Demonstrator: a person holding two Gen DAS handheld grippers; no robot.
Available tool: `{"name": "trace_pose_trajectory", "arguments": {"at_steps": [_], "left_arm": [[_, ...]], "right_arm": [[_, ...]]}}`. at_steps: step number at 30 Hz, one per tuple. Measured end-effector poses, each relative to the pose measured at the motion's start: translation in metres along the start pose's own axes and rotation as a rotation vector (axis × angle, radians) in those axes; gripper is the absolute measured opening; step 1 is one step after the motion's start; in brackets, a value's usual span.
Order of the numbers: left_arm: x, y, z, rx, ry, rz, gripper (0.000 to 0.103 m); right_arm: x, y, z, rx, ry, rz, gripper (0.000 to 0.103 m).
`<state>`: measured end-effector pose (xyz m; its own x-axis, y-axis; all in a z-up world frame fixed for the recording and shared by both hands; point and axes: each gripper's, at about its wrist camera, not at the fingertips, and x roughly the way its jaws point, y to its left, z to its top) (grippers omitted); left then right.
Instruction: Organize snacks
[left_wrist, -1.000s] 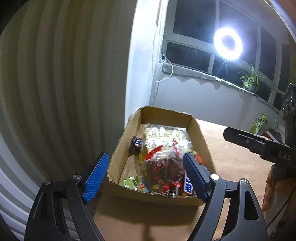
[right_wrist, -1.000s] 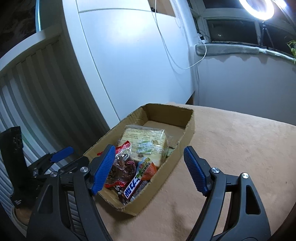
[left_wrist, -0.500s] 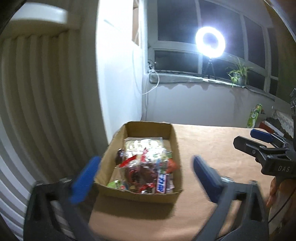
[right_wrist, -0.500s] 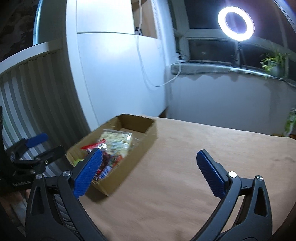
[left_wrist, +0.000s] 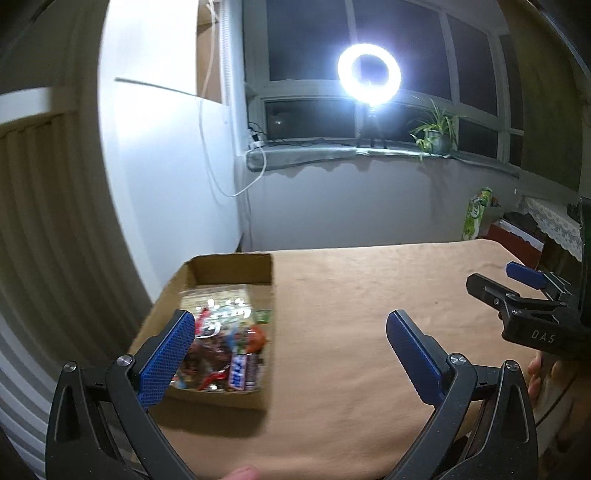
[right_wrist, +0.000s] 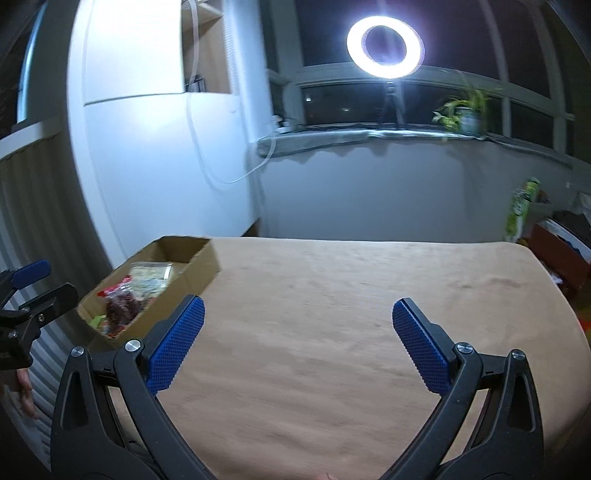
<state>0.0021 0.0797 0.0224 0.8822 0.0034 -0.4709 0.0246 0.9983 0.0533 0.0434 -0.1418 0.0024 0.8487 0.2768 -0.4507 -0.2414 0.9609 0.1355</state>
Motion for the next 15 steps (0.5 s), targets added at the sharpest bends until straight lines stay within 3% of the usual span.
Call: {"name": "trace_pose_trajectory", "arguments": {"at_steps": [9, 15], "left_arm": [[0.008, -0.046, 0.000, -0.023, 0.015, -0.081, 0.103], [0.009, -0.078, 0.000, 0.006, 0.028, -0.077, 0.103]], "right_arm": [[-0.024, -0.048, -0.004, 0.022, -0.018, -0.087, 0.103], [-0.034, -0.067, -0.006, 0.027, -0.029, -0.113, 0.103]]}}
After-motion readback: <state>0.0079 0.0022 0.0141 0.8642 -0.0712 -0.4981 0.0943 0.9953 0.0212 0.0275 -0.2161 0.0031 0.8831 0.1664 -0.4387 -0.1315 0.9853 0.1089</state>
